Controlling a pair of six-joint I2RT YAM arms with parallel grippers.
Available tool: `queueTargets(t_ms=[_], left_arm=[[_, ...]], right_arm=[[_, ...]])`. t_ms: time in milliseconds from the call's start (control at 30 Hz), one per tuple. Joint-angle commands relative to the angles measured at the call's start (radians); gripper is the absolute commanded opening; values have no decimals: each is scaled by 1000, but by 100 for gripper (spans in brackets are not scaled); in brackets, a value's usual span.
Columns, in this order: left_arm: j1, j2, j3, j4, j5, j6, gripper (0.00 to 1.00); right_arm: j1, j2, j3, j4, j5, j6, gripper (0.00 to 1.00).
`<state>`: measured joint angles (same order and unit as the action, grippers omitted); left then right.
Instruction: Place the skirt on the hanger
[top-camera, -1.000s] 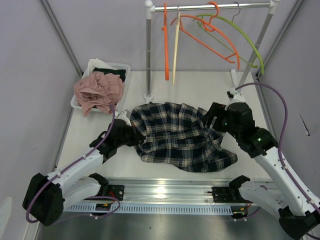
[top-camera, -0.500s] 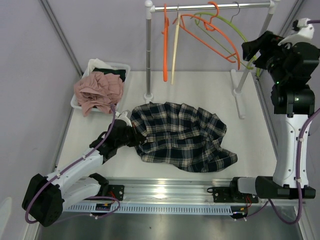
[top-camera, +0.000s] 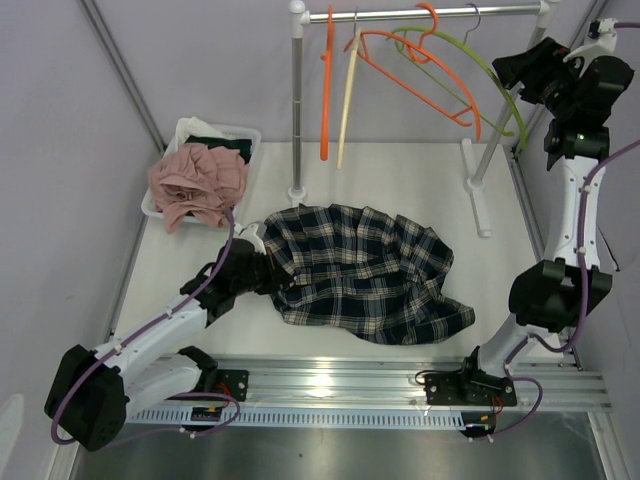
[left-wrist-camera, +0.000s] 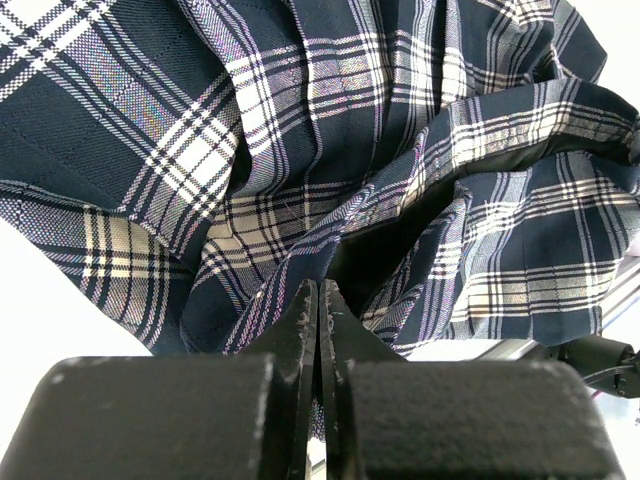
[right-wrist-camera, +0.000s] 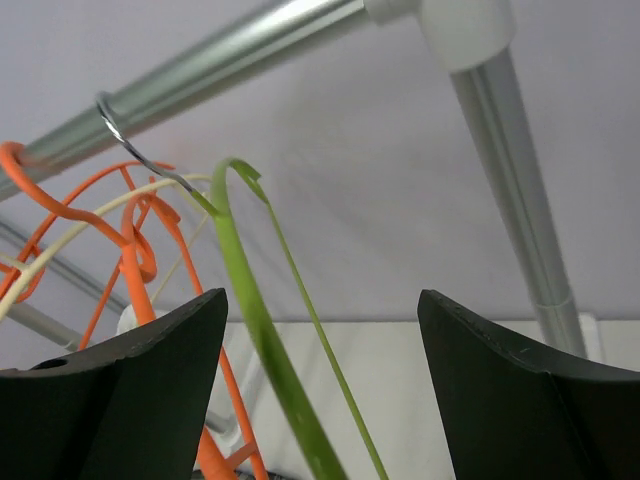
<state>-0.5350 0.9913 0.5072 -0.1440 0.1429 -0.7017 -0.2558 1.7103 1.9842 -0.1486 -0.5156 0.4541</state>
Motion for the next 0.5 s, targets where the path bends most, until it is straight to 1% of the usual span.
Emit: queueTargets(t_ms=[0,233,467], left_arm=[[-8,12,34,17,24,25,1],[-10,18,25,26,27,25,1],[-10,12,17,21,29,28,2]], right_arm=[[19,15,65,106,-115,32,83],[98,-12,13,55,-67,-61,83],[147,-11,4,-8,-1,-126,81]])
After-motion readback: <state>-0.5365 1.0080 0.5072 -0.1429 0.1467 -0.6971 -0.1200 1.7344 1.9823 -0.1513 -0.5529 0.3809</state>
